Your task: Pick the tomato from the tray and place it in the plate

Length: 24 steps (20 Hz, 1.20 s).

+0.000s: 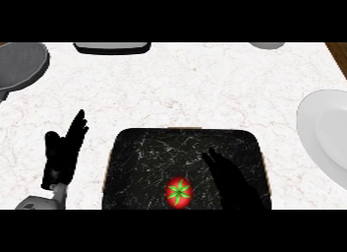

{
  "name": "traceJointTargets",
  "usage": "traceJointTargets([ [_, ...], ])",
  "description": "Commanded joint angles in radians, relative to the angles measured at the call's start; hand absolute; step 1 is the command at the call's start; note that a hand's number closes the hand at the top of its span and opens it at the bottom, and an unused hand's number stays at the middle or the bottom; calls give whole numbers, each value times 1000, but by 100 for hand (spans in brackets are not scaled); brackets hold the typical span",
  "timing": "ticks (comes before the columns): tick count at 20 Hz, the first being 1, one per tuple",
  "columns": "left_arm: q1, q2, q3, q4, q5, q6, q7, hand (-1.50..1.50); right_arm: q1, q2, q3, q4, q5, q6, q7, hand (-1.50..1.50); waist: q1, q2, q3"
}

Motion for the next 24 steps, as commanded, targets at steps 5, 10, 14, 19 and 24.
traceJointTargets([
  [5,6,7,35,24,18,-54,-12,0,-179,182,-27,33,-97,372,302,-150,8,3,3],
  [10,-20,-31,20,-28,-47,-14,60,0,-287,222,18,63,-124,359,461,-150,7,1,4],
  [14,12,-40,61,-10,-57,-53,5,0,-193,220,-31,33,-94,424,364,-150,1,0,4],
  [19,43,-76,58,-23,-78,-66,-16,0,-156,225,39,127,-67,330,302,-150,0,0,4],
  [24,41,-107,81,-8,-106,-71,-19,0,-261,225,18,248,-132,268,311,-150,4,1,4],
])
